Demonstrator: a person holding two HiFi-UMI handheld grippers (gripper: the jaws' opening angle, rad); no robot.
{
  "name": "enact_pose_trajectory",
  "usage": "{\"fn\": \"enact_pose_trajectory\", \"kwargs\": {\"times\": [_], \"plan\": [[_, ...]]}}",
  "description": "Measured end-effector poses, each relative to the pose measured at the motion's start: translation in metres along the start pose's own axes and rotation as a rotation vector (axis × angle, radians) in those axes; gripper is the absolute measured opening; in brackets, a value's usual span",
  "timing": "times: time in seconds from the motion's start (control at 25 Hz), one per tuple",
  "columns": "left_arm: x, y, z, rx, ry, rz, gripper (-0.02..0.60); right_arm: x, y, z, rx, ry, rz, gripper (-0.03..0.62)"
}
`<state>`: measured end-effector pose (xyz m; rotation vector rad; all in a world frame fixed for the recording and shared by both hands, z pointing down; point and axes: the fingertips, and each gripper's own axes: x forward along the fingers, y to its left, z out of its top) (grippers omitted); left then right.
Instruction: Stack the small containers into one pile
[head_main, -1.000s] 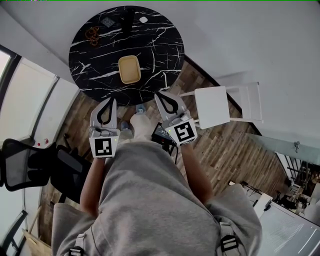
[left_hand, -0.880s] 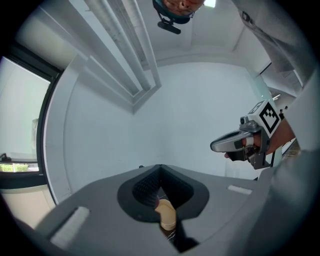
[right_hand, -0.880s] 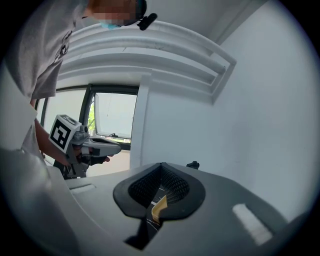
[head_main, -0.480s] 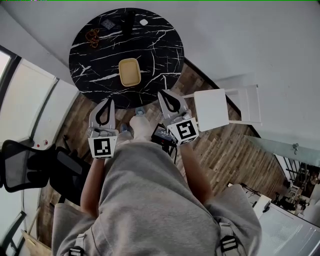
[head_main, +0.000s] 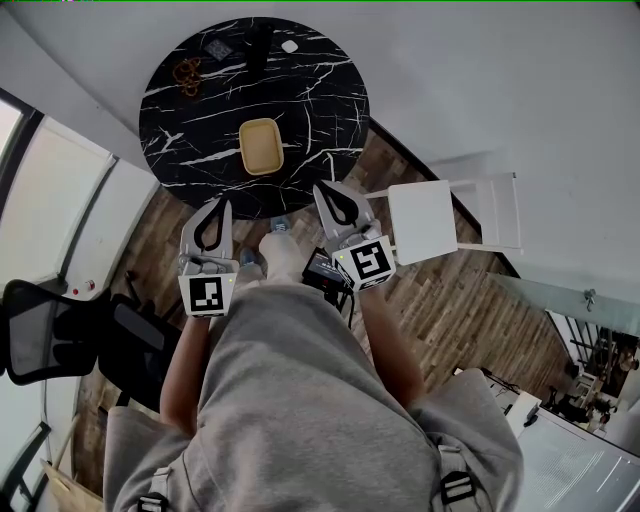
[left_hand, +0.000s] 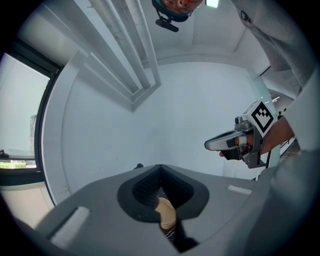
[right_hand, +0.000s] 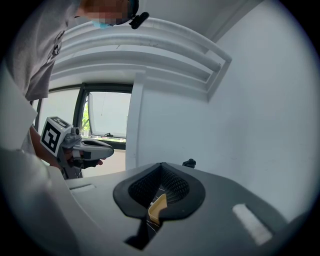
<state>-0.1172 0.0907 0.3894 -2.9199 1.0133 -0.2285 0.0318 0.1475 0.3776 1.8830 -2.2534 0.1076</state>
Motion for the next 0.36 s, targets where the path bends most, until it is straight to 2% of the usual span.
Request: {"fn": "enact_pose_trajectory", "kwargs": {"times": [0.36], "plan": [[0.003,0.0028,-0.0051,0.003,0.008,-0.006,0.0,0.0049,0.0001,-0.0045,0.011,0.004,0.002,0.011]]}}
